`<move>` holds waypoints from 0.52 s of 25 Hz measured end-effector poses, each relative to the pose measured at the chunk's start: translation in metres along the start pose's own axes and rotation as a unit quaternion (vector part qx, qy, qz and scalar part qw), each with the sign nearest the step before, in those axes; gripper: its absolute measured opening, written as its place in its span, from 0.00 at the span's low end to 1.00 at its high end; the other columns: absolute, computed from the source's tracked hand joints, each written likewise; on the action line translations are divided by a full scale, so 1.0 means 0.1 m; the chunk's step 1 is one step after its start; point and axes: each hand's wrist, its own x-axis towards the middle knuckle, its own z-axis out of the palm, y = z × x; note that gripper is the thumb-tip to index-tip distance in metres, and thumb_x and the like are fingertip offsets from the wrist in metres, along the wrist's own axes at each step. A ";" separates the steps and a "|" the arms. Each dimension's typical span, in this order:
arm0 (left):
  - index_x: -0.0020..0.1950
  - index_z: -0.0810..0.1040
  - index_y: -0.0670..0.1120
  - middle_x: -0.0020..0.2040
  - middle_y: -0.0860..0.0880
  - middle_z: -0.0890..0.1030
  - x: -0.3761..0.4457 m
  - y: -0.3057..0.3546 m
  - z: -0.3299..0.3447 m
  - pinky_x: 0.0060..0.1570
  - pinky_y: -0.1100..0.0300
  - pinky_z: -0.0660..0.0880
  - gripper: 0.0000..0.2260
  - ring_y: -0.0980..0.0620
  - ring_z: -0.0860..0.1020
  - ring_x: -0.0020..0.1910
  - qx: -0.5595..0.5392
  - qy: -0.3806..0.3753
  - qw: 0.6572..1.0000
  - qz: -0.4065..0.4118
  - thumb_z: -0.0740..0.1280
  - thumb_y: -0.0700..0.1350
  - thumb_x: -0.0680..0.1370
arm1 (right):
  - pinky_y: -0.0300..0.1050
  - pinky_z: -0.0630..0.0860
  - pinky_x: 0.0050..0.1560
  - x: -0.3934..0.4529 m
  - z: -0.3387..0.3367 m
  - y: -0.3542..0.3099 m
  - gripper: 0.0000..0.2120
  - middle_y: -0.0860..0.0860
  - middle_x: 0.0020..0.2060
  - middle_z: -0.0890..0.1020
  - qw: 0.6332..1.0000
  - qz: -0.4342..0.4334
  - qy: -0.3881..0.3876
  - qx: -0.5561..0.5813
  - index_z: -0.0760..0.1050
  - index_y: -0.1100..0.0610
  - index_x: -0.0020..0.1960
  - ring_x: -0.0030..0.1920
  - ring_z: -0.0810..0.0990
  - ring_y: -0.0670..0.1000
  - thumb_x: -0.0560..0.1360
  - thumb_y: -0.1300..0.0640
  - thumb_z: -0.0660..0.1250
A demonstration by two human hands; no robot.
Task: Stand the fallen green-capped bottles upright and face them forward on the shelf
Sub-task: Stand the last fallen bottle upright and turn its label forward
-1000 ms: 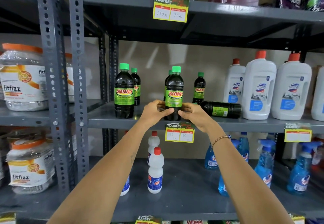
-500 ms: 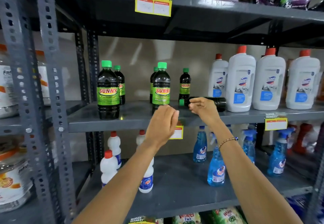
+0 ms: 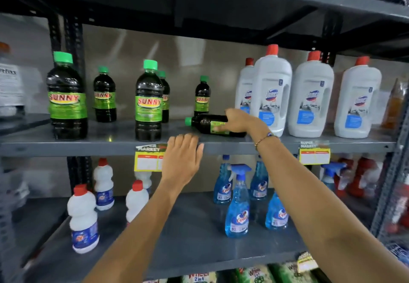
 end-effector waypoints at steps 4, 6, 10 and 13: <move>0.52 0.77 0.42 0.44 0.45 0.78 -0.04 0.01 0.06 0.48 0.51 0.67 0.15 0.43 0.74 0.42 0.021 0.071 0.997 -0.001 0.55 0.49 0.82 | 0.51 0.69 0.55 0.06 0.01 0.05 0.24 0.56 0.48 0.76 0.996 -0.015 -0.021 -0.082 0.70 0.59 0.50 0.50 0.74 0.57 0.69 0.41 0.72; 0.52 0.77 0.42 0.44 0.46 0.79 -0.03 0.03 0.11 0.48 0.51 0.68 0.15 0.44 0.74 0.42 0.018 0.088 0.996 -0.009 0.55 0.49 0.82 | 0.47 0.71 0.44 0.11 -0.03 0.05 0.25 0.51 0.39 0.76 0.998 -0.010 -0.011 -0.061 0.69 0.57 0.41 0.44 0.73 0.53 0.64 0.38 0.74; 0.53 0.78 0.42 0.46 0.46 0.80 -0.03 0.03 0.14 0.49 0.51 0.69 0.15 0.43 0.76 0.43 0.015 0.105 0.994 -0.009 0.55 0.49 0.81 | 0.42 0.67 0.32 0.13 -0.03 -0.02 0.23 0.48 0.31 0.72 1.000 0.020 0.009 0.005 0.66 0.54 0.33 0.38 0.74 0.52 0.60 0.42 0.77; 0.53 0.78 0.42 0.47 0.46 0.80 -0.02 0.04 0.13 0.50 0.51 0.69 0.16 0.43 0.76 0.44 0.009 0.099 0.995 -0.018 0.54 0.50 0.82 | 0.44 0.71 0.39 0.11 0.02 -0.06 0.24 0.49 0.38 0.76 0.996 0.045 0.063 0.045 0.68 0.55 0.40 0.43 0.76 0.53 0.60 0.42 0.77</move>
